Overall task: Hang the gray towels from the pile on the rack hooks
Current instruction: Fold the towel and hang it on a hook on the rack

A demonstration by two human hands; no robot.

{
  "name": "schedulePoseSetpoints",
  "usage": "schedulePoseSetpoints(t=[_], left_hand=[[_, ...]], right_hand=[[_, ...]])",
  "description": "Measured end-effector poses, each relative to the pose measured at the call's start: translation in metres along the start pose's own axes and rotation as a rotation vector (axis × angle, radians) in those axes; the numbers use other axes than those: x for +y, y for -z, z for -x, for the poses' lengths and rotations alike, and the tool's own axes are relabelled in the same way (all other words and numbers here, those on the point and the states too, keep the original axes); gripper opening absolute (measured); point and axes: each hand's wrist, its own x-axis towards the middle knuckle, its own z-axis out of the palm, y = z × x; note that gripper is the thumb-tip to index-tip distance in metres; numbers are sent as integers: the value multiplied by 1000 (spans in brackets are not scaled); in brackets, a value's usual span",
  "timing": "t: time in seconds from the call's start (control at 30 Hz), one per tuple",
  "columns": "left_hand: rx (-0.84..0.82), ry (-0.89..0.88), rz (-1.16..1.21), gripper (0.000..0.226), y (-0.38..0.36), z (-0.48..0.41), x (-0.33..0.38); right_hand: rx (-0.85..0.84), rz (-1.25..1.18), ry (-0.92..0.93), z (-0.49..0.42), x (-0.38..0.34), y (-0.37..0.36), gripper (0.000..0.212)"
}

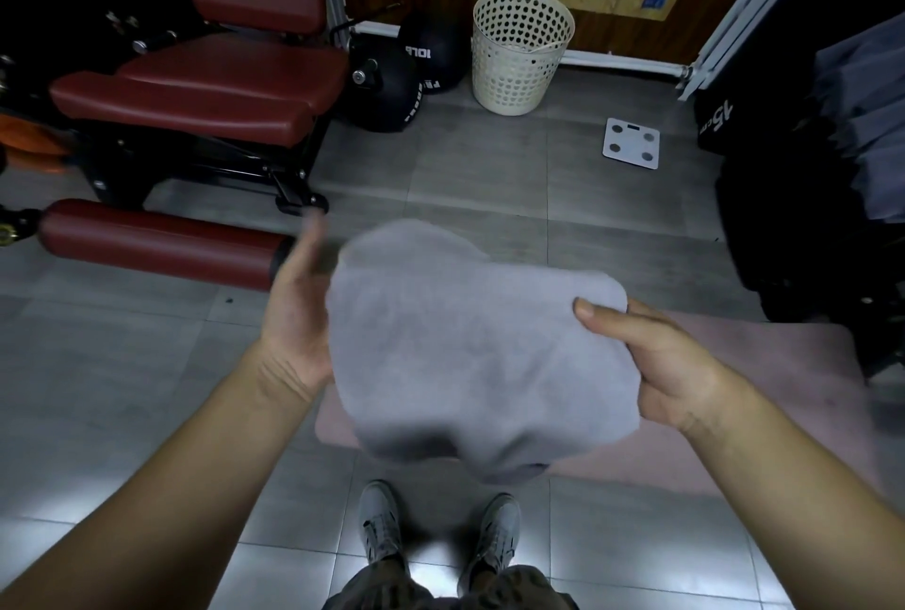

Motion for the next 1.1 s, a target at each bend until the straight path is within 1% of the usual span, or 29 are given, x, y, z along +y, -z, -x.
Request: schedulePoseSetpoints(t=[0.03,0.07,0.1,0.17,0.2,0.23,0.27,0.3,0.33,0.37,0.4,0.47,0.53,0.63,0.73,0.83,0.9,0.93,1.03,1.1], left_hand=[[13,-22,64,82,-3,-4,-5],[50,-3,100,92,-4,-7,-11],[98,-13,75,95,-1,-9,-19],[225,17,-104,86,2,-8,-31],[251,59,-198,86,4,-6,-32],[248,120,-296,85,7,-5,-33],[220,180,-364,75,9,-5,-32],[224,215,-408,57,12,-8,-31],[240,238,-423,43,10,-10,-31],[264,257,-396,36,9,-12,-30],[278,267,-347,32,9,-14,-30],[326,267,-302,29,9,-19,-28],[378,252,-311,34,10,-20,-24],[426,250,-340,45,14,-19,-19],[471,182,-428,47,19,-21,-15],[521,144,-457,40,18,-24,-13],[558,129,-453,36,19,-24,-13],[563,126,-440,34,18,-24,-13],[571,117,-430,33,16,-25,-18],[566,93,-480,30,10,-29,-27]], right_hand=[[-3,-28,-14,0,-2,-2,66],[-1,-57,-31,-1,-4,-4,64],[22,-75,-51,-4,-6,-6,59],[92,-104,-83,-11,-8,-5,42],[130,-109,-77,-13,-8,-3,37],[164,-116,-51,-14,-8,-1,36],[180,-148,-13,-16,-6,2,40],[164,-202,25,-16,-4,7,48],[127,-249,48,-16,-2,11,57],[91,-251,39,-15,2,14,63],[64,-197,11,-17,9,20,63],[55,-19,-49,-21,24,30,50],[127,86,-86,-23,33,32,45],[241,90,-102,-25,34,32,37],[302,125,-20,-27,34,31,32],[368,311,136,-28,37,25,29],[355,452,174,-27,36,22,30],[322,458,158,-26,34,21,31],[173,319,74,-22,27,21,45],[116,242,80,-21,24,18,47]])
